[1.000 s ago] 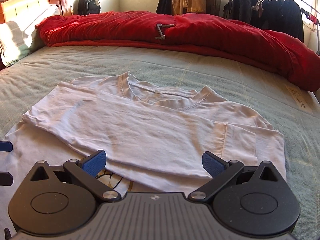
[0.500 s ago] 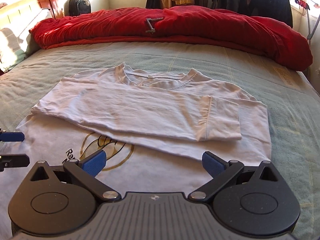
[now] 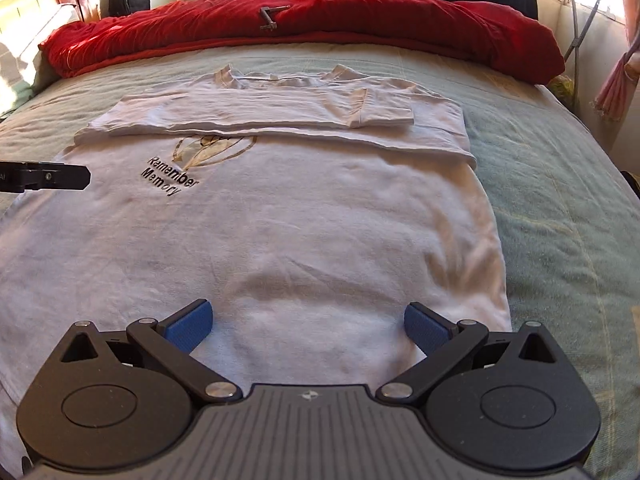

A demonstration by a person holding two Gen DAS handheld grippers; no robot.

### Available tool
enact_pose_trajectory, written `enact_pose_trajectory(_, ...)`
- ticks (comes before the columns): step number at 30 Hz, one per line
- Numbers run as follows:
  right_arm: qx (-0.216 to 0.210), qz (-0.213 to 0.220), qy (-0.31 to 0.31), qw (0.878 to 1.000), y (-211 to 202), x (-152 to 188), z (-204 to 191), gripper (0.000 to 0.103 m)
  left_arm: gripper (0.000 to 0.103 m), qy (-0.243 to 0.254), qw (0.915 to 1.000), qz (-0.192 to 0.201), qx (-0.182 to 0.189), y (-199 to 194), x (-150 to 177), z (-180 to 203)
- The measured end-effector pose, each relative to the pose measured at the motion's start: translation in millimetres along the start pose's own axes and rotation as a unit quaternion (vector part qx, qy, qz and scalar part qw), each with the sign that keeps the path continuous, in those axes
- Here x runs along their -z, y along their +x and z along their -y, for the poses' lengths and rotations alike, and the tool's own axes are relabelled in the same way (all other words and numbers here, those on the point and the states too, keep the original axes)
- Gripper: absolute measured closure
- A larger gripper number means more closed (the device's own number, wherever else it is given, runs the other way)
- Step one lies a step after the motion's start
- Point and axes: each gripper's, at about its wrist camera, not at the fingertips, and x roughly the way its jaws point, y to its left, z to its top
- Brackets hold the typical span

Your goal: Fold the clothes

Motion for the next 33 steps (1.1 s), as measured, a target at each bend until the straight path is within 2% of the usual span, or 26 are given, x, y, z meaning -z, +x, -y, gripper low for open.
enact_pose_trajectory(11, 0.013, 0.027, 0.025, 0.999, 4, 9, -2, 0.0, 0.001, 0.03, 0.9994, -0.012, -0.007, 7, 5, 11)
enact_pose_trajectory(20, 0.017, 0.042, 0.032, 0.998, 4, 13, -3, 0.0, 0.001, 0.078, 0.9961, -0.013, -0.039, 19, 14, 23)
enact_pose_trajectory(23, 0.018, 0.041, 0.032, 0.998, 4, 13, -3, 0.0, 0.001, 0.077, 0.9963, -0.011, -0.038, 19, 15, 22)
enact_pose_trajectory(27, 0.015, 0.031, 0.03, 0.999, 0, 12, -3, 0.0, 0.001, 0.082, 0.9951, -0.03, -0.046, 10, 18, 23)
enact_pose_trajectory(29, 0.012, 0.025, 0.028, 0.999, -5, 13, -2, 0.0, 0.001, 0.078, 0.9939, -0.044, -0.064, -3, 23, 26)
enact_pose_trajectory(33, 0.01, 0.023, 0.022, 0.999, -25, 26, 0, 0.0, 0.001, 0.062, 0.9935, -0.048, -0.083, -38, 43, 30)
